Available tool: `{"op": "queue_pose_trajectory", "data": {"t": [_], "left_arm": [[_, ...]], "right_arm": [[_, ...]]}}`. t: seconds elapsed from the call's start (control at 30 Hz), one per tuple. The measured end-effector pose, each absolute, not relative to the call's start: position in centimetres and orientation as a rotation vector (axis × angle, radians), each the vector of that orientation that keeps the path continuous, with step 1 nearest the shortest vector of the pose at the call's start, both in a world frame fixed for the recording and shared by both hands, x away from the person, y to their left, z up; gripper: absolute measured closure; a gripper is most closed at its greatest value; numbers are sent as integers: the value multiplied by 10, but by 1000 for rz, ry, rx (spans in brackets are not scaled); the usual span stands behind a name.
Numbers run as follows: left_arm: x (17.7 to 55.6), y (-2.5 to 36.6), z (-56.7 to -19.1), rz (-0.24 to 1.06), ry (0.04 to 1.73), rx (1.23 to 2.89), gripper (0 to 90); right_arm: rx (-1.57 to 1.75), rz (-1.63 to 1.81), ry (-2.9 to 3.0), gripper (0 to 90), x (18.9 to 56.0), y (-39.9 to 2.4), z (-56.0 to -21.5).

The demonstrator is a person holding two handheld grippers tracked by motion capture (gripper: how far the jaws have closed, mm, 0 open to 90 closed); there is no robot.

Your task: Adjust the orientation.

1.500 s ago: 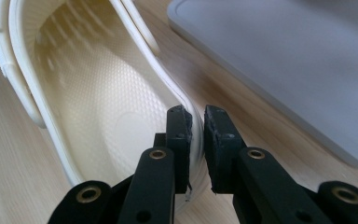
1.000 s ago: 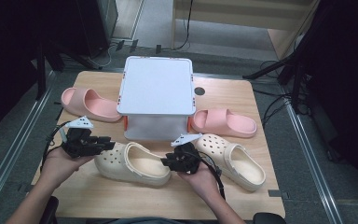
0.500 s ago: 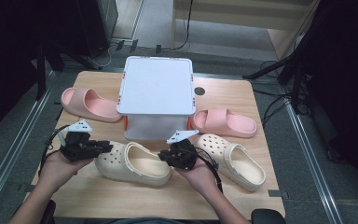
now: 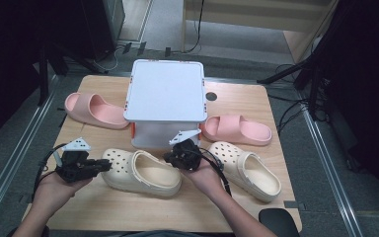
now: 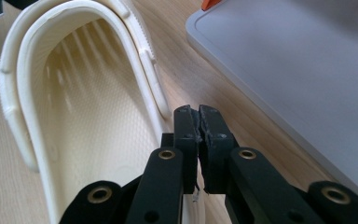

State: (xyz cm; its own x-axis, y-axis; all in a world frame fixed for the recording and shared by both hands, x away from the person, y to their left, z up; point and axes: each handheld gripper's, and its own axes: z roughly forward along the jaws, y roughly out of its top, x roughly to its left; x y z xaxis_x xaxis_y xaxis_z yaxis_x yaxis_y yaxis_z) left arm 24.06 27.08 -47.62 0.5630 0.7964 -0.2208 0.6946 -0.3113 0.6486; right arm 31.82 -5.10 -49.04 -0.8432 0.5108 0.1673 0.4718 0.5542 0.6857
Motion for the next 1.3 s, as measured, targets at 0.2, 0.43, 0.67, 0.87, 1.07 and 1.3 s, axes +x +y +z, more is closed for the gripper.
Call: {"op": "queue_pose_trajectory", "data": {"t": [0.2,0.43,0.67,0.87,1.07,1.3], "left_arm": [[235,278,-481,197,1227,2095,822],[235,284,-488,167,1258,2108,836],[236,285,-490,173,1245,2116,826],[241,288,-490,155,1245,2106,822],[250,288,-490,142,1242,2100,821],[264,282,-490,125,1207,2114,823]], "right_arm": [[827,1142,2745,874,321,-40,-494],[822,1118,2764,874,324,-33,-499],[834,1124,2773,874,323,-33,-499],[829,1127,2790,873,316,-34,-500],[823,1128,2793,870,306,-37,-500],[862,1136,2784,871,297,-44,-500]]}}
